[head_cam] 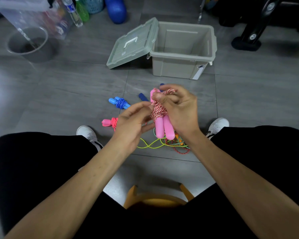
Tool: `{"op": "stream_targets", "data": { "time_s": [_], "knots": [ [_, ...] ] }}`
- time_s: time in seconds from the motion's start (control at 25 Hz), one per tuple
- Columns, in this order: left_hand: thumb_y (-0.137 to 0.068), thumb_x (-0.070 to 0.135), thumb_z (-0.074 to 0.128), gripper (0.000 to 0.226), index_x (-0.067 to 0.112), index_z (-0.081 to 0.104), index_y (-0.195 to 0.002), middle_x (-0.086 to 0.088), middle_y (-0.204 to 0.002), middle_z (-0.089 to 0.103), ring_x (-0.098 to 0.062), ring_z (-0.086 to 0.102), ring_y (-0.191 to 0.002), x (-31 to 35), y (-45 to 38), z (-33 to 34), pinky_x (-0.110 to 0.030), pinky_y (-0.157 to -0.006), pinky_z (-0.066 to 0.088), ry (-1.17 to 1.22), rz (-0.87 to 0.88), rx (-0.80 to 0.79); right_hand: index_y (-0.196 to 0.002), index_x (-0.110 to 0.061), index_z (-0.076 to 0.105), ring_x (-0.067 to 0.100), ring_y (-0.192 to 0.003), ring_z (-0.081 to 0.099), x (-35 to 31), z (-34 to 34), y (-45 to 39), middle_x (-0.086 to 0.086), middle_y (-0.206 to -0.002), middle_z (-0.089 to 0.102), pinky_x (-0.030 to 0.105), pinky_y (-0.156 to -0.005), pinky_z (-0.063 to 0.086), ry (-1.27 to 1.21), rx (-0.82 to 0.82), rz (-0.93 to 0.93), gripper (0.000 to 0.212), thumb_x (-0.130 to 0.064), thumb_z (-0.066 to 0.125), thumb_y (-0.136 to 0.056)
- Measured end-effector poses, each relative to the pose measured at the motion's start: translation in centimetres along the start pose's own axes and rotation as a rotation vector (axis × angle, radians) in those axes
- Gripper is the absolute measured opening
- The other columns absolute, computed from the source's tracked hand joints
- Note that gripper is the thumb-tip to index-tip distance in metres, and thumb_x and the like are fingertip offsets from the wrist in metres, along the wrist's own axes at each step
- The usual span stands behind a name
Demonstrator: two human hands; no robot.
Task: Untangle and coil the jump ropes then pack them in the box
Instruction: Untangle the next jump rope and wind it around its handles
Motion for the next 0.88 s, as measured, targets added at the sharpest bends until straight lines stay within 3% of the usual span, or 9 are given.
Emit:
{"op": "stream_targets", "data": {
  "time_s": [0.12,0.28,0.36,0.44,0.56,0.68,0.88],
  "knots": [
    [-0.092,0.001,0.057,0.009,0.001,0.065,-0.093,-0.012,-0.084,0.065,-0.020,0.065,-0.075,-0.5,0.0,0.2,-0.033,-0.064,0.058,-0.233,0.161,0.042,-0.090,-0.014,0.049,0.022,-0.067,0.070,0.0,-0.2,0.2,0.007,-0.070,0.073,0.035,-0.067,0.055,0.054,0.015,0.050,0.030,-0.013,0.076,-0.078],
    [-0.095,0.001,0.048,0.025,0.020,0.056,-0.080,-0.001,-0.072,0.061,-0.015,0.060,-0.067,-1.0,0.1,0.4,-0.032,-0.062,0.056,-0.593,0.363,0.001,-0.079,-0.013,0.067,0.018,-0.070,0.070,0.2,-0.3,0.3,0.004,-0.070,0.073,0.030,-0.066,0.055,0.091,0.054,0.036,0.007,-0.012,0.073,-0.080],
    [-0.094,0.005,0.048,0.023,0.022,0.051,-0.079,0.004,-0.068,0.057,-0.007,0.053,-0.059,-0.9,0.0,0.2,-0.020,-0.055,0.043,-0.773,0.464,-0.004,-0.083,-0.012,0.073,0.011,-0.073,0.068,0.5,-0.2,0.8,-0.002,-0.075,0.073,0.028,-0.070,0.053,0.214,0.024,-0.075,0.004,-0.011,0.070,-0.083],
    [-0.091,0.008,0.048,0.015,0.018,0.050,-0.080,0.004,-0.067,0.054,-0.008,0.050,-0.058,-0.8,-0.1,0.0,-0.016,-0.055,0.034,-0.878,0.562,0.013,-0.088,-0.010,0.075,0.007,-0.077,0.064,0.8,-0.2,1.1,-0.003,-0.081,0.072,0.019,-0.075,0.048,0.452,-0.014,-0.317,0.009,-0.010,0.066,-0.087],
    [-0.085,0.012,0.046,0.007,0.017,0.050,-0.082,-0.007,-0.076,0.060,-0.020,0.054,-0.067,-0.8,-0.1,0.0,-0.026,-0.063,0.038,-0.960,0.647,0.038,-0.087,-0.007,0.073,0.020,-0.079,0.061,1.6,-0.1,1.1,0.009,-0.080,0.068,0.028,-0.076,0.046,0.673,-0.034,-0.507,0.012,-0.010,0.062,-0.089],
    [-0.085,0.005,0.050,0.012,0.016,0.054,-0.086,-0.007,-0.080,0.063,-0.023,0.059,-0.071,-0.9,-0.2,-0.4,-0.030,-0.066,0.044,-0.939,0.657,0.057,-0.084,-0.005,0.071,0.027,-0.079,0.056,1.8,-0.1,1.0,0.013,-0.076,0.062,0.036,-0.073,0.042,0.792,-0.073,-0.502,0.015,-0.010,0.058,-0.091],
    [-0.083,0.008,0.046,0.004,0.011,0.044,-0.084,-0.013,-0.078,0.057,-0.033,0.054,-0.069,-1.3,-0.2,-0.3,-0.042,-0.061,0.039,-1.023,0.777,-0.038,-0.083,-0.010,0.068,0.017,-0.077,0.043,1.1,-1.0,0.6,0.006,-0.076,0.051,0.029,-0.070,0.037,0.933,-0.223,-0.377,0.023,-0.018,0.050,-0.095]
  ]
}}
Point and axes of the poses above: each hand's wrist, its own y-axis away from the middle knuckle, its own z-axis out of the palm, x = y × z, the point moved 1 cm from there along -y, towards the middle knuckle
